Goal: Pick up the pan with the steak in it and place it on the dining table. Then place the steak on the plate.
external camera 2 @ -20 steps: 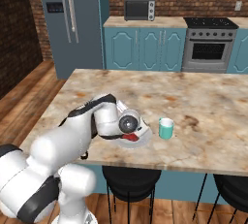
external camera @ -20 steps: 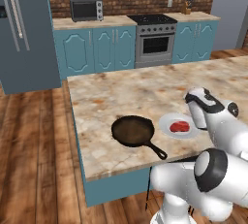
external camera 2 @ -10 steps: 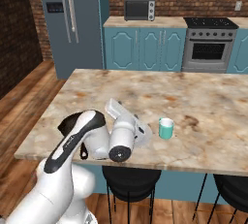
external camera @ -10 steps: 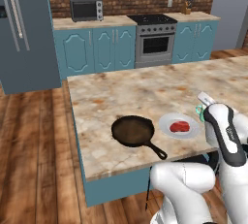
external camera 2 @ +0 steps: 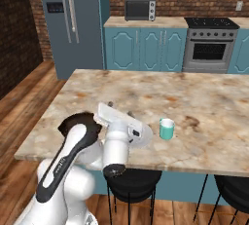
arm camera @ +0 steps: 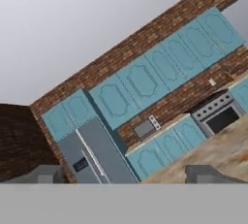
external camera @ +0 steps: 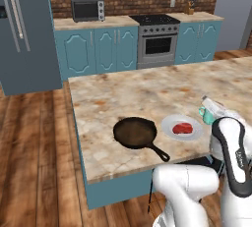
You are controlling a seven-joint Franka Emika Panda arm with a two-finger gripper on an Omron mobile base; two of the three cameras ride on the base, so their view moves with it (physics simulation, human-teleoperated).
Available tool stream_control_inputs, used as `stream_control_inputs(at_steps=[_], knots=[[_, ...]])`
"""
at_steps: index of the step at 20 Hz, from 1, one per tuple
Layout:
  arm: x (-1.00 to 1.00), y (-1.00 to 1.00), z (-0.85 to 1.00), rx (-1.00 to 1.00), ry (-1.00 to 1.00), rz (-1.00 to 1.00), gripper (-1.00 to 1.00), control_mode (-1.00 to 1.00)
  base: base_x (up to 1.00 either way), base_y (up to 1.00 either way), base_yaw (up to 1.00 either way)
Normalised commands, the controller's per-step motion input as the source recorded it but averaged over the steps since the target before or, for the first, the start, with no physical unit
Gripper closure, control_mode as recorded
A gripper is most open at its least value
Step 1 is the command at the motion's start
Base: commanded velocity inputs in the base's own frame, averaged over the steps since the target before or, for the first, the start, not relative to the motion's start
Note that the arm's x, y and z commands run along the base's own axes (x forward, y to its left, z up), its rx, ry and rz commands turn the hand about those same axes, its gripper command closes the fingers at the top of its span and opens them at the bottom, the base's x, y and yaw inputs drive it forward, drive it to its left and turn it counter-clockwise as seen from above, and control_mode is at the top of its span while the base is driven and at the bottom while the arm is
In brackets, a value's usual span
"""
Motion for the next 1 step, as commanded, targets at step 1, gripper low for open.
stream_control_inputs(at_steps=[1], knots=[[-0.44, 0.64, 0.52, -0.26, -0.31, 0.00, -1.00, -1.00, 0.00, 0.00, 0.00]])
